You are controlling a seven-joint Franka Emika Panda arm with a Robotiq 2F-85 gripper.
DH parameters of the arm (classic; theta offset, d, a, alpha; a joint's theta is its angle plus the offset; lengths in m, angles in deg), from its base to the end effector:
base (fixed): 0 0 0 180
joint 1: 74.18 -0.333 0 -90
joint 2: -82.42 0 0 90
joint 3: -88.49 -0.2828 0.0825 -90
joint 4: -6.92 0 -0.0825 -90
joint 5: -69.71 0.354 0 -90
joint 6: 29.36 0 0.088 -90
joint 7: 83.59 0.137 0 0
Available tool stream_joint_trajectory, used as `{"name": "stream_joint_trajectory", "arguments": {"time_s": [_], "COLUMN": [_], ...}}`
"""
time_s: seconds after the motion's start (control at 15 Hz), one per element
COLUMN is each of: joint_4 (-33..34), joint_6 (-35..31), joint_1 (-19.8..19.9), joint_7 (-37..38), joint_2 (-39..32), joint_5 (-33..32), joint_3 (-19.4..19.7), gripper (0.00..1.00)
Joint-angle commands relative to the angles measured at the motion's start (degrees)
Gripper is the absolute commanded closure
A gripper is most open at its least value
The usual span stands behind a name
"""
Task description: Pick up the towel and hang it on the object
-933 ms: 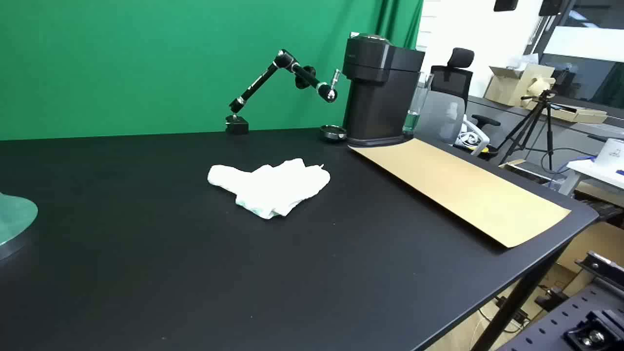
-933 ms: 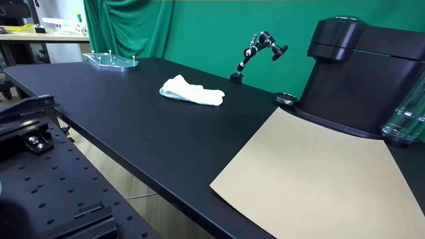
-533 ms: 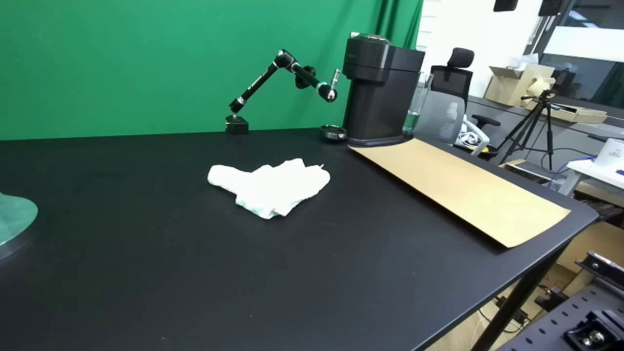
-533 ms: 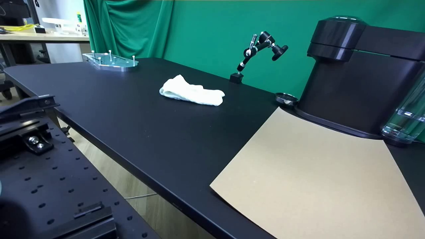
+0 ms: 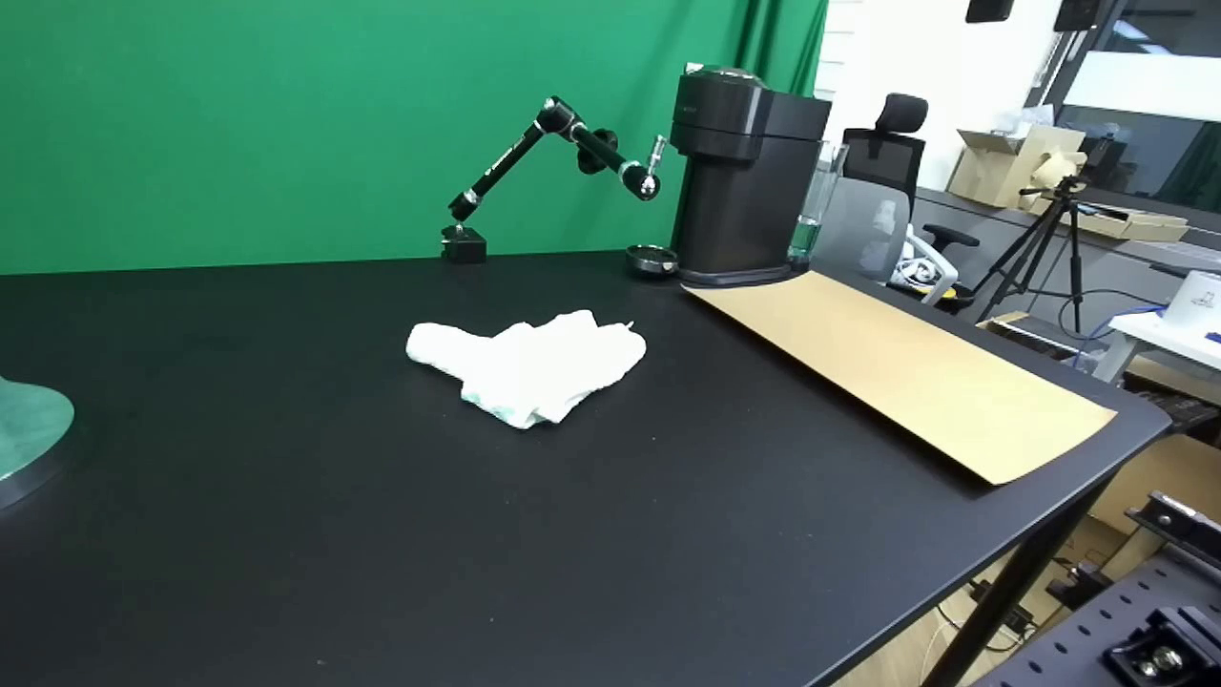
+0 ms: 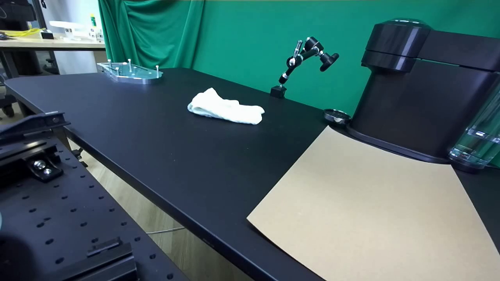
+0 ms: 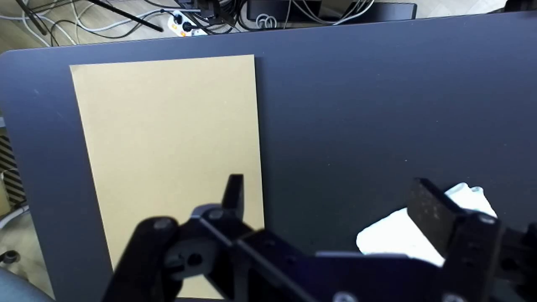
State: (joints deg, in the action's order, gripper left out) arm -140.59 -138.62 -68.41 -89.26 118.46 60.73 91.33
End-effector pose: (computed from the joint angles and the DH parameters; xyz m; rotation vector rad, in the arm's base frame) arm 0.3372 -0.0661 0.4176 3.0282 0.0202 -0.0789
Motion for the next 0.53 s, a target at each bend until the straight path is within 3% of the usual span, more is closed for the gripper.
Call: {"name": "stream_joint_trajectory", "arguments": {"time_s": [0.0, 0.27, 0.47], "joint_4": [0.2, 0.1, -0.6], "joint_6": [-0.8, -9.2, -19.6], "joint_1": [-0.9, -3.3, -6.2], "joint_7": [0.4, -0.7, -2.0], "joint_2": [-0.9, -6.4, -12.0], "joint_5": [-0.2, -0.9, -1.3], "joint_3": [0.4, -1.1, -3.4], "gripper": [0.00, 0.00, 0.00]}}
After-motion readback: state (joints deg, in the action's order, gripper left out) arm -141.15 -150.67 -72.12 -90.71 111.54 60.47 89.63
